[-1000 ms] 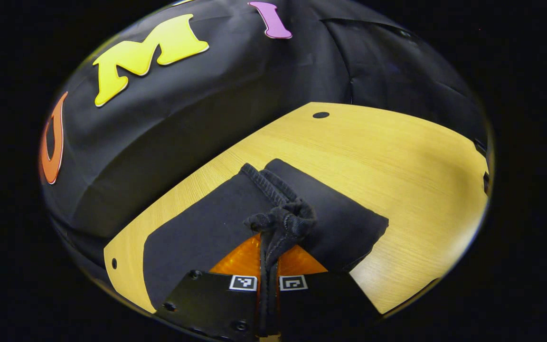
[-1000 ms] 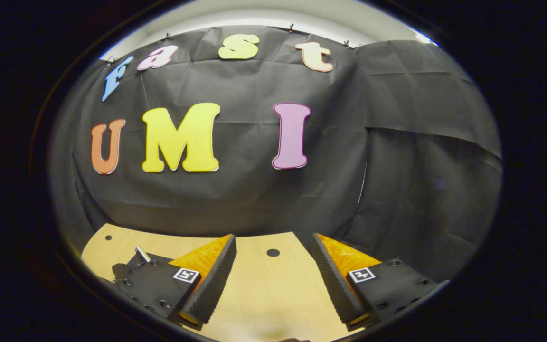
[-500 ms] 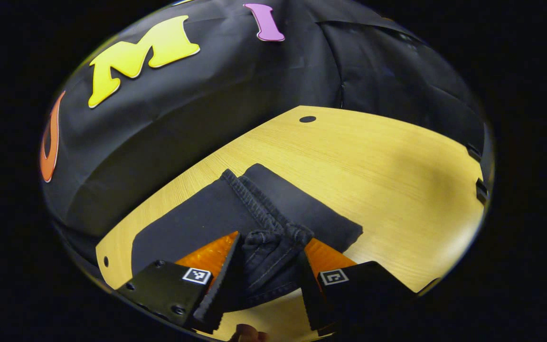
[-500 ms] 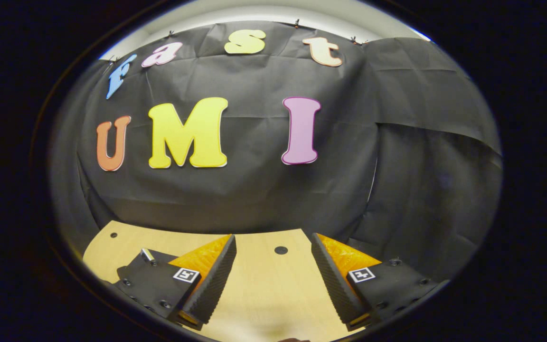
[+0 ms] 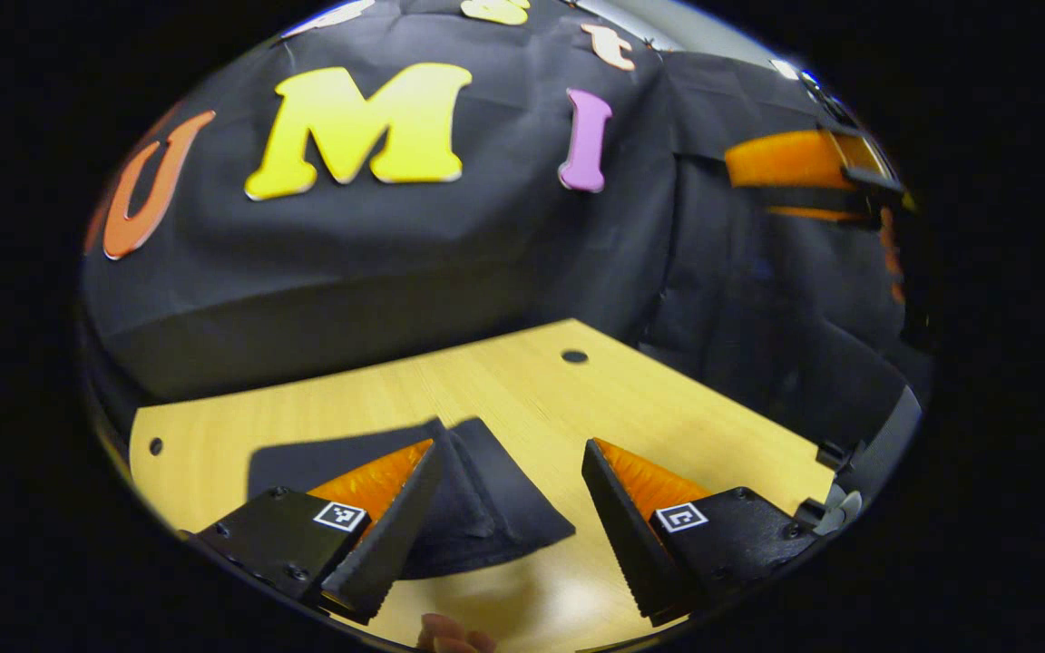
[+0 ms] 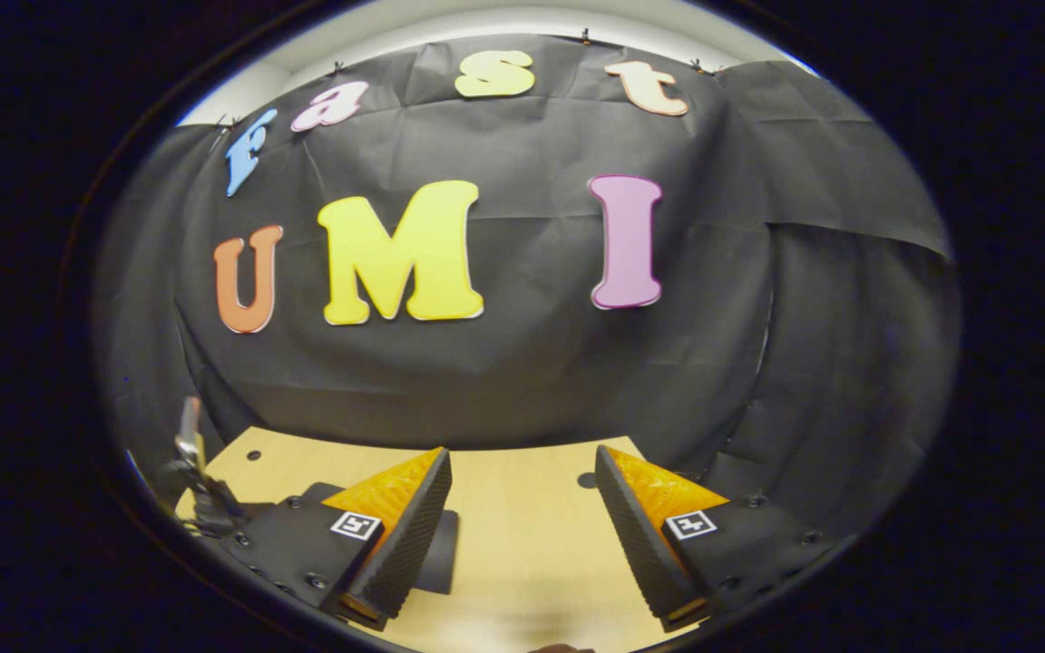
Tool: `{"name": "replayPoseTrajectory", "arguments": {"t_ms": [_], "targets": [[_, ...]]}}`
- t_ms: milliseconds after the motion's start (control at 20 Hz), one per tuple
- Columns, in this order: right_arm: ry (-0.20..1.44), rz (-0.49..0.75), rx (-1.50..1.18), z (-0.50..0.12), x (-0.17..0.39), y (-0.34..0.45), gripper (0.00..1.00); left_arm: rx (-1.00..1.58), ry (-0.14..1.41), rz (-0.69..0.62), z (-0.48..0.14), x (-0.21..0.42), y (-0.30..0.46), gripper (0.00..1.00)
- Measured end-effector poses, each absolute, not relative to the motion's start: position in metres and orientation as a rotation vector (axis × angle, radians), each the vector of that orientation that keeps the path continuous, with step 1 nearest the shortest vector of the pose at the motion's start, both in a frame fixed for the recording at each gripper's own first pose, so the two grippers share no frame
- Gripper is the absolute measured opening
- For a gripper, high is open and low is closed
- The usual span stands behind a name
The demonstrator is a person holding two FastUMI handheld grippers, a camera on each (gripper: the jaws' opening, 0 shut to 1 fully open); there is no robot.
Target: Grasp the waist and the cuffs of the jeans and fold them to make the two legs overlap; first hold the waist and fold one-third of the jeans toward the cuffs, then hold the cuffs and fold the remaining one-third in the same direction to finish folding.
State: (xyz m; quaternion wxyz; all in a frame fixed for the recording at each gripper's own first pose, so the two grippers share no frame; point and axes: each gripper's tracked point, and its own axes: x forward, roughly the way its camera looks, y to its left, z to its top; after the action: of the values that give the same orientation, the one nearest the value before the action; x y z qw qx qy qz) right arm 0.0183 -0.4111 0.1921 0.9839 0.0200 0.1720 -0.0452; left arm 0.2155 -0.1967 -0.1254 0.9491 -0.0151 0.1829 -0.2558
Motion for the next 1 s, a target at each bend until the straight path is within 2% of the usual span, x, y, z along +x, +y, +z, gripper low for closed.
{"name": "replayPoseTrajectory", "arguments": {"t_ms": [300, 550, 650, 800, 1000], "targets": [[0.289, 0.072, 0.081, 0.207, 0.052, -0.318, 0.98, -0.038, 0.113, -0.216, 0.022, 0.228, -0.082, 0.99], [0.225, 0.104, 0.080, 0.225, 0.046, -0.272, 0.98, 0.103, -0.030, 0.012, 0.051, 0.209, -0.015, 0.99], [0.221, 0.129, 0.106, 0.226, 0.039, -0.259, 0.98, 0.147, 0.017, 0.019, 0.035, 0.206, -0.012, 1.00], [0.208, 0.131, 0.112, 0.231, 0.036, -0.257, 0.97, -0.024, 0.092, -0.076, 0.015, 0.191, -0.037, 0.99], [0.147, 0.107, 0.097, 0.241, 0.031, -0.265, 0.99, -0.039, 0.074, -0.039, 0.015, 0.186, -0.022, 0.99]]}}
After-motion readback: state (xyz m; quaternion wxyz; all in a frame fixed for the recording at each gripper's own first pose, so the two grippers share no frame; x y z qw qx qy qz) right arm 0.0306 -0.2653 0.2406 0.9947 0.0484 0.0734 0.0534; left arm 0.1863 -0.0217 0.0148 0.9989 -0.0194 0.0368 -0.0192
